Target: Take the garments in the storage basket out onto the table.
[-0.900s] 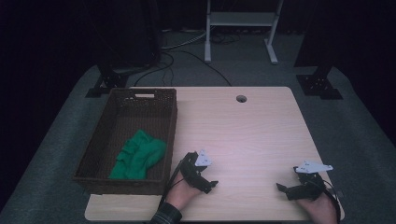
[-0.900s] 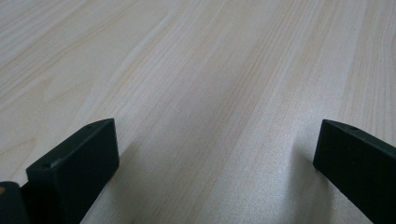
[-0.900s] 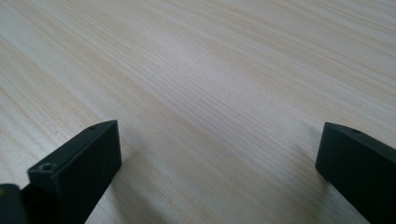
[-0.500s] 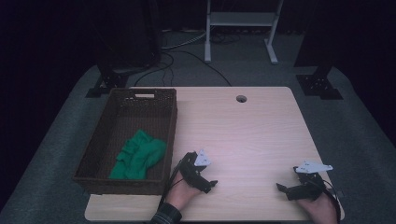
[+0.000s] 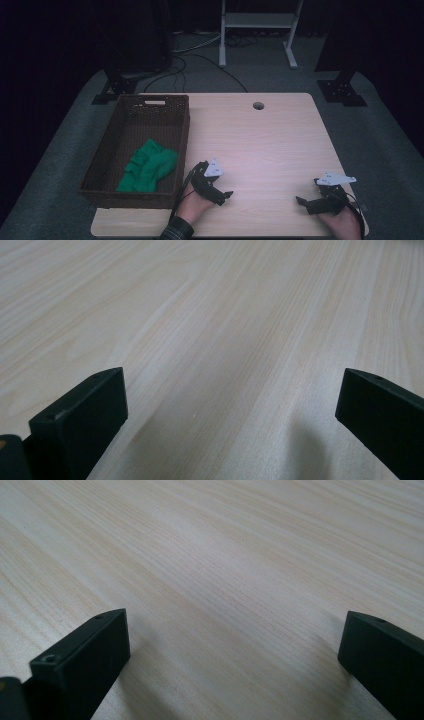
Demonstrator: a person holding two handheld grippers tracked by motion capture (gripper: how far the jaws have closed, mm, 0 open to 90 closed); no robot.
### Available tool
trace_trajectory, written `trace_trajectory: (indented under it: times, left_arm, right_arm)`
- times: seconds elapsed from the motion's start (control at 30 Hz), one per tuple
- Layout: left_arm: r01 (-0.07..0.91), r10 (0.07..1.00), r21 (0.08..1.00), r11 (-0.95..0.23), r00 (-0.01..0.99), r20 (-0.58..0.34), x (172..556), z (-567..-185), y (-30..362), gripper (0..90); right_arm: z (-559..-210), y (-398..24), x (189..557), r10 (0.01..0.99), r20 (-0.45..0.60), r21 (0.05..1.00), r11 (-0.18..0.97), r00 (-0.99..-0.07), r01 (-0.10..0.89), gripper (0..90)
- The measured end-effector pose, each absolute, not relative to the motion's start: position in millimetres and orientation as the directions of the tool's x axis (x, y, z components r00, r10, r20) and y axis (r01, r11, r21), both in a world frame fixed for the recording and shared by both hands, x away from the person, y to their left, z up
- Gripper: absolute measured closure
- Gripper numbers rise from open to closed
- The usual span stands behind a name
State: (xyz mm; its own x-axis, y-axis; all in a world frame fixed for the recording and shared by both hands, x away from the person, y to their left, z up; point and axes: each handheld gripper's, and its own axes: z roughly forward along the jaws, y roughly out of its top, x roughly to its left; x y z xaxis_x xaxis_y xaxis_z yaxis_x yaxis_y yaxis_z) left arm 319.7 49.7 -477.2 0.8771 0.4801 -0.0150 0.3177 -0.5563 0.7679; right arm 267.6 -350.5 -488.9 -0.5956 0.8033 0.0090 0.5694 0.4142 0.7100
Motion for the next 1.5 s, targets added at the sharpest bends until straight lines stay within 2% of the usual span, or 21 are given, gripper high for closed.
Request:
trace_trajectory:
  times: [0.43, 1.5]
  left_arm:
    - [0.320, 0.472, 0.786, -0.529, 0.881, -0.041, 321.1, -473.3, 51.8, 0.0]
    - [0.311, 0.473, 0.796, -0.519, 0.880, -0.036, 324.0, -461.4, 52.4, 0.0]
  right_arm:
    - [-488.9, -350.5, 267.6, 0.804, 0.009, 0.710, 0.414, -0.595, 0.570, 0.0]
    - [-488.9, -350.5, 267.6, 0.803, 0.009, 0.710, 0.414, -0.595, 0.570, 0.0]
